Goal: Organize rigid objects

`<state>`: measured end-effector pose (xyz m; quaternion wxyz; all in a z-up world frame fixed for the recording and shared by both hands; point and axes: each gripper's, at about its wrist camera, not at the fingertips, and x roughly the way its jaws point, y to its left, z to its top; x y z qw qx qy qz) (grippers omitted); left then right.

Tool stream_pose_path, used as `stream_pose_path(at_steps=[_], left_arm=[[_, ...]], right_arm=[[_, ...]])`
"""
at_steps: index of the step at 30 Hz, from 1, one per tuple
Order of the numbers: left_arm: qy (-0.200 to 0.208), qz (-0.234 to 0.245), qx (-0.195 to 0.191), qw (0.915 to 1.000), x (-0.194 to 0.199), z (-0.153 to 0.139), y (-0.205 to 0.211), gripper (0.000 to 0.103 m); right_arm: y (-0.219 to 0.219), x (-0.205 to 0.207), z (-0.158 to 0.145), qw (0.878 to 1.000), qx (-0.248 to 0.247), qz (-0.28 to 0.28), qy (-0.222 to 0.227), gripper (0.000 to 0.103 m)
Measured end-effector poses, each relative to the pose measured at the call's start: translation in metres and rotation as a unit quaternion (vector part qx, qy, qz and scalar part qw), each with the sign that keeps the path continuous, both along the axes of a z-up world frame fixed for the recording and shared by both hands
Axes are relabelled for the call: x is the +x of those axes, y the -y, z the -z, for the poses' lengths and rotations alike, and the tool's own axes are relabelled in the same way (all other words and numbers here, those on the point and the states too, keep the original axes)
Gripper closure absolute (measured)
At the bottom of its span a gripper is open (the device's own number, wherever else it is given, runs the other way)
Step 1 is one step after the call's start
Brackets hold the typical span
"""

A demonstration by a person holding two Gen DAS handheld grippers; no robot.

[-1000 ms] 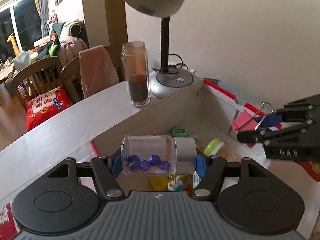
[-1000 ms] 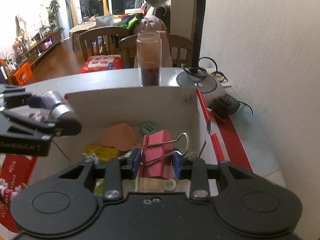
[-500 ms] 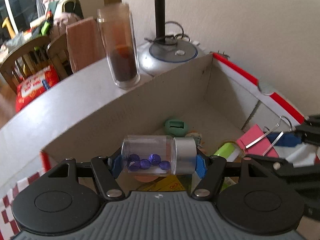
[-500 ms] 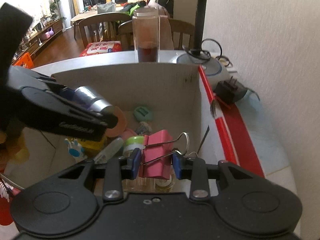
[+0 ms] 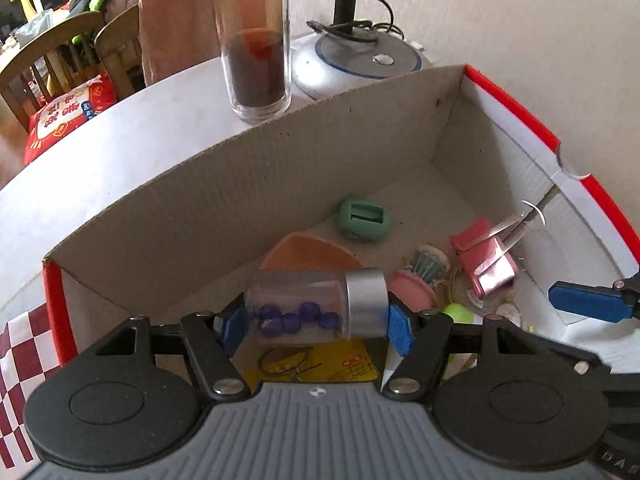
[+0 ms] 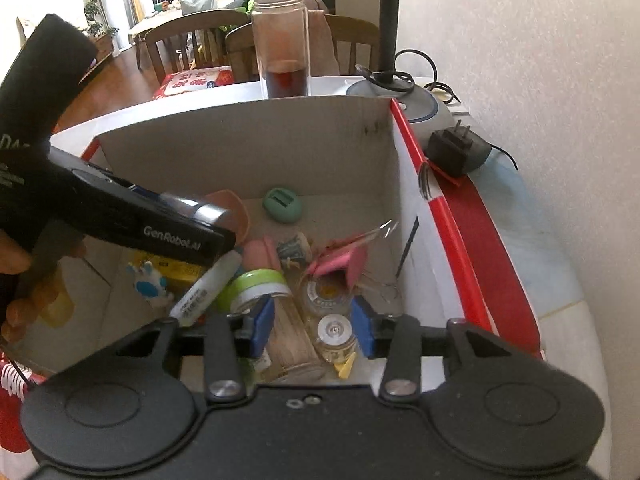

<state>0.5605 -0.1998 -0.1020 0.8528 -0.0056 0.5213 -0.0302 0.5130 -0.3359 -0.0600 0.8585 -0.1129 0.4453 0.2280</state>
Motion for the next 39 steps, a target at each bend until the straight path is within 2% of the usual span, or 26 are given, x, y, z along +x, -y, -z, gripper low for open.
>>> stream_pose_path(at_steps=[7, 16, 26, 33, 36, 38, 39], left_arm=[[0.031, 0.013, -0.001, 0.9994, -0.018, -0.020, 0.001, 0.032], [0.074, 0.012, -0.020, 0.9970, -0.050, -0.051, -0.009, 0.032], [0.123, 0.010, -0.033, 0.9918, -0.095, -0.084, -0.030, 0.032], [0.151, 0.021, -0.039, 0.9875, -0.132, -0.107, -0.046, 0.032], [0.158, 0.026, -0.044, 0.9861, -0.147, -0.115, -0.053, 0.031], [0.164, 0.029, -0.044, 0.9850, -0.158, -0.120, -0.058, 0.024], [0.168, 0.031, -0.043, 0.9844, -0.164, -0.122, -0.060, 0.024]], right_arm=[[0.000, -0.008, -0.011, 1.000, 0.006, 0.008, 0.008, 0.045], [-0.005, -0.023, -0.027, 1.000, 0.011, 0.007, 0.022, 0.041], [-0.024, -0.058, -0.061, 0.998, 0.020, 0.008, 0.059, 0.035], [-0.037, -0.088, -0.082, 0.996, 0.038, 0.027, 0.077, 0.022], [-0.043, -0.103, -0.088, 0.995, 0.045, 0.031, 0.084, 0.020], [-0.047, -0.113, -0.091, 0.994, 0.048, 0.034, 0.090, 0.018], [-0.048, -0.118, -0.093, 0.994, 0.050, 0.037, 0.094, 0.016]])
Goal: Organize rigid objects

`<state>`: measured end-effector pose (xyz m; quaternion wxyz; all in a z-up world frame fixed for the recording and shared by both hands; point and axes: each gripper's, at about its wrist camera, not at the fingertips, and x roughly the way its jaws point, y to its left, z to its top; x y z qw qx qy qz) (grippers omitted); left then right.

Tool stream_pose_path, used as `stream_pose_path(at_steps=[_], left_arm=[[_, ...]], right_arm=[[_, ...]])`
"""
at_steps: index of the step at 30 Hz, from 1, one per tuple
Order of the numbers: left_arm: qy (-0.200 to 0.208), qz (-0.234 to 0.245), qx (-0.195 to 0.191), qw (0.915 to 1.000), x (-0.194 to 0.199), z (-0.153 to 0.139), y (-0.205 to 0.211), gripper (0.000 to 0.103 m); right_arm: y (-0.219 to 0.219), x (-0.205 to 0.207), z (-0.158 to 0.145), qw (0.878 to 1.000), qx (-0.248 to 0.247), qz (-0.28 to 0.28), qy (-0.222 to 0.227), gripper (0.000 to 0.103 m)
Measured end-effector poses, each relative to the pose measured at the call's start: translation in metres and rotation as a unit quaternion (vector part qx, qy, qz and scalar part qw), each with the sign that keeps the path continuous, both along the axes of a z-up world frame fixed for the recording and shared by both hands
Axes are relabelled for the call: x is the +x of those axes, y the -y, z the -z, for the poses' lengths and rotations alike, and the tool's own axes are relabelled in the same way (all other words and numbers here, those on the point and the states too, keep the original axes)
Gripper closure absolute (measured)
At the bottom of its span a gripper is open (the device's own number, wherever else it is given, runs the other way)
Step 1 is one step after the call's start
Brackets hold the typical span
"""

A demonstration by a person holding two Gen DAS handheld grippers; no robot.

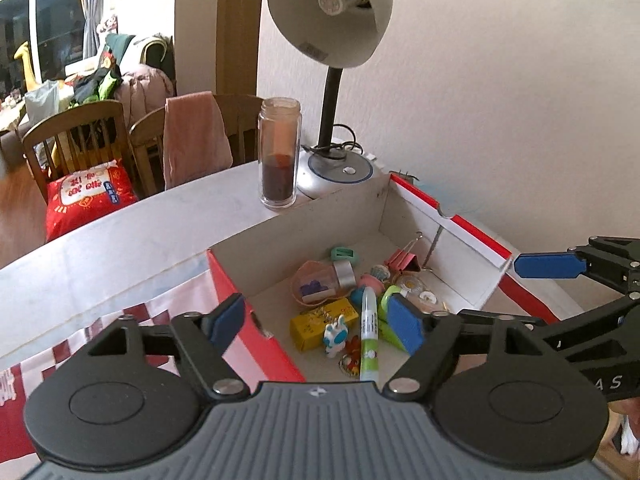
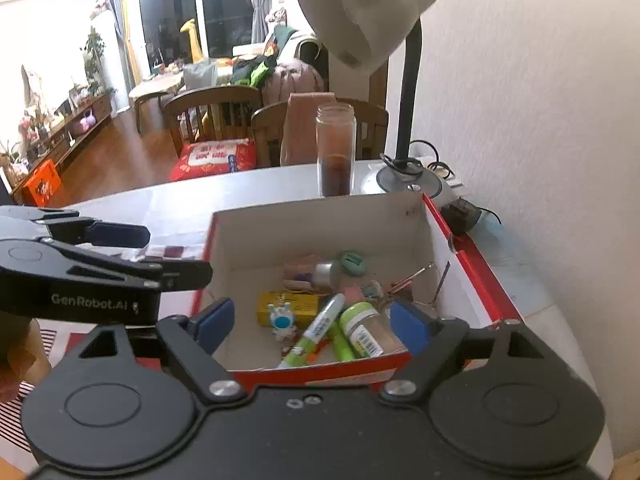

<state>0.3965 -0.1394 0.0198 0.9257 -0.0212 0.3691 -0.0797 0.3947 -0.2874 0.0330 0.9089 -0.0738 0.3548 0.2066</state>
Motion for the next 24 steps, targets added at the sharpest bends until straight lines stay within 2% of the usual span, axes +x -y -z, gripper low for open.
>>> stream_pose_path(at_steps=[7, 10, 16, 20, 24], left_arm=[[0.009, 0.014, 0.005, 0.9998, -0.033, -0.010, -0.012, 0.023], [0.017, 0.019, 0.001, 0.9997, -0.046, -0.013, -0.018, 0.014], [0.031, 0.017, 0.001, 0.9994, -0.068, -0.017, -0.026, 0.011], [0.039, 0.016, -0.003, 0.9991, -0.079, -0.018, -0.027, 0.000], [0.045, 0.018, -0.002, 0.9988, -0.092, -0.017, -0.026, 0.000]], right_arm=[[-0.002, -0.024, -0.007, 0.999, 0.025, 0.024, 0.018, 0.005], [0.000, -0.033, -0.009, 0.998, 0.039, 0.034, 0.029, 0.001], [0.007, -0.051, -0.012, 0.996, 0.056, 0.056, 0.049, 0.000], [0.011, -0.065, -0.012, 0.994, 0.058, 0.066, 0.060, 0.000], [0.018, -0.077, -0.012, 0.993, 0.065, 0.079, 0.067, 0.000]])
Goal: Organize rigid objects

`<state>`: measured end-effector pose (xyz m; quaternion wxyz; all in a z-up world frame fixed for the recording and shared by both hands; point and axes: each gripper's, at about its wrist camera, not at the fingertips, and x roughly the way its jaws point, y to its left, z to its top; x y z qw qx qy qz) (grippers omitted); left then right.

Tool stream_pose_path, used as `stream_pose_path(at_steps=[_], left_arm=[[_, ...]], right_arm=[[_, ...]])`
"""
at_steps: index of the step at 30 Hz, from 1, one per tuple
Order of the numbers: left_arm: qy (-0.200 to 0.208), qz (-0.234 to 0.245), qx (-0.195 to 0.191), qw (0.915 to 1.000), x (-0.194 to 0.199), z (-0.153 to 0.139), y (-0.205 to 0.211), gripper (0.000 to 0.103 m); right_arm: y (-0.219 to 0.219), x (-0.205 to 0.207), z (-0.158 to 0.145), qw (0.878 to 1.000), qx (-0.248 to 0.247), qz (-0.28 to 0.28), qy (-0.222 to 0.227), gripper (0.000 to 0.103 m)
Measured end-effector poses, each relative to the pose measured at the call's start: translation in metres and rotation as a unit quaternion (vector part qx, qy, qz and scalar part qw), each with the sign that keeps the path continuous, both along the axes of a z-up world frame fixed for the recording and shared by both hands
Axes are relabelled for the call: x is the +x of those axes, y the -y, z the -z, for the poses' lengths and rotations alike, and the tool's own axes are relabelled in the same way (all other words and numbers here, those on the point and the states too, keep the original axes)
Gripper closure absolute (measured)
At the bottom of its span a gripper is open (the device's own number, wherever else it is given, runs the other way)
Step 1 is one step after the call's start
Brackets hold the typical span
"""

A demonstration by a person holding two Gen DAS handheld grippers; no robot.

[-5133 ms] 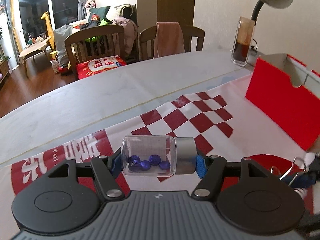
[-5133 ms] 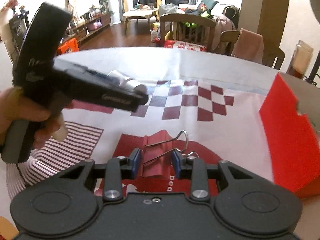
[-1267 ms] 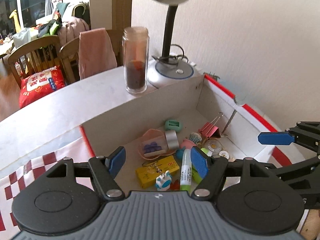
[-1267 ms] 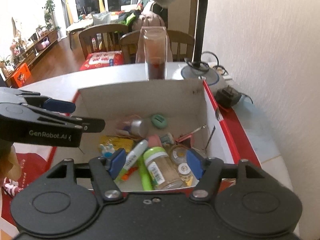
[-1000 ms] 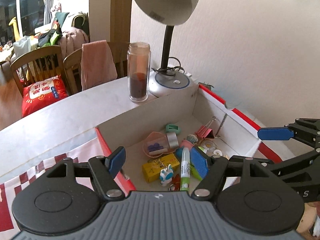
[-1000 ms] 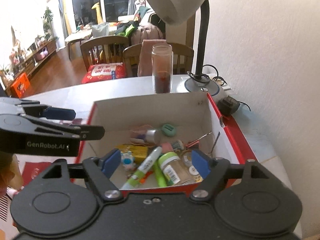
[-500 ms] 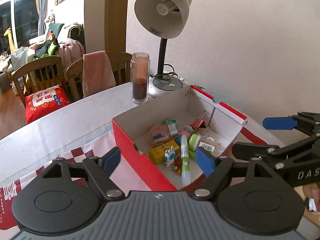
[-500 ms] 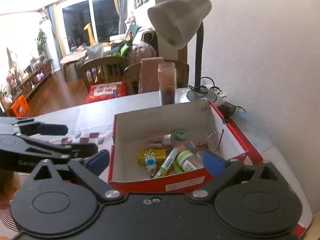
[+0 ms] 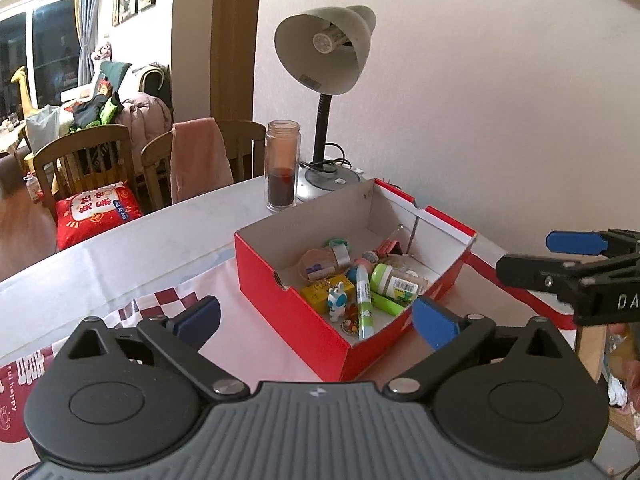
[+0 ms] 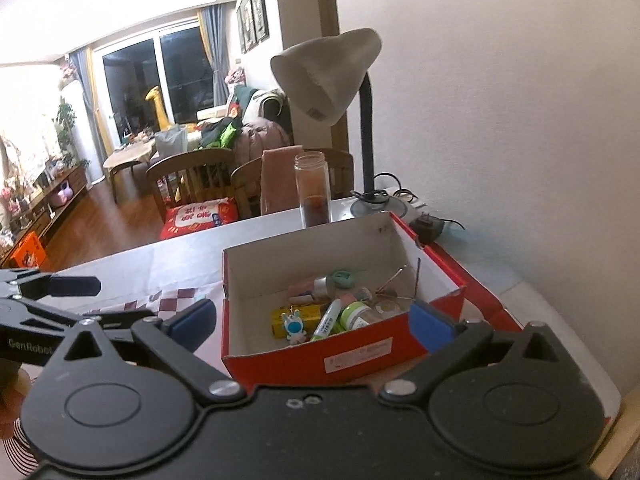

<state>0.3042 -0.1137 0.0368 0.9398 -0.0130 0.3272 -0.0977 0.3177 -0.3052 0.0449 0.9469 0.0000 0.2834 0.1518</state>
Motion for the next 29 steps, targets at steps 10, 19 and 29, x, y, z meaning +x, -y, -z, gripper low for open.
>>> stream_pose_path(at_steps=[10, 19, 29], left_arm=[[0.012, -0.008, 0.003, 0.9999, -0.025, 0.004, 0.004, 0.000], [0.001, -0.013, 0.003, 0.9999, -0.031, 0.011, 0.007, 0.000], [-0.005, -0.024, -0.004, 0.9997, -0.032, 0.015, 0.007, 0.000]], right_arm=[[0.010, -0.017, 0.008, 1.000, 0.006, 0.013, -0.002, 0.000], [0.012, -0.029, 0.016, 1.000, 0.005, 0.009, -0.008, 0.000], [0.014, -0.033, 0.023, 1.000, 0.010, 0.007, -0.024, 0.000]])
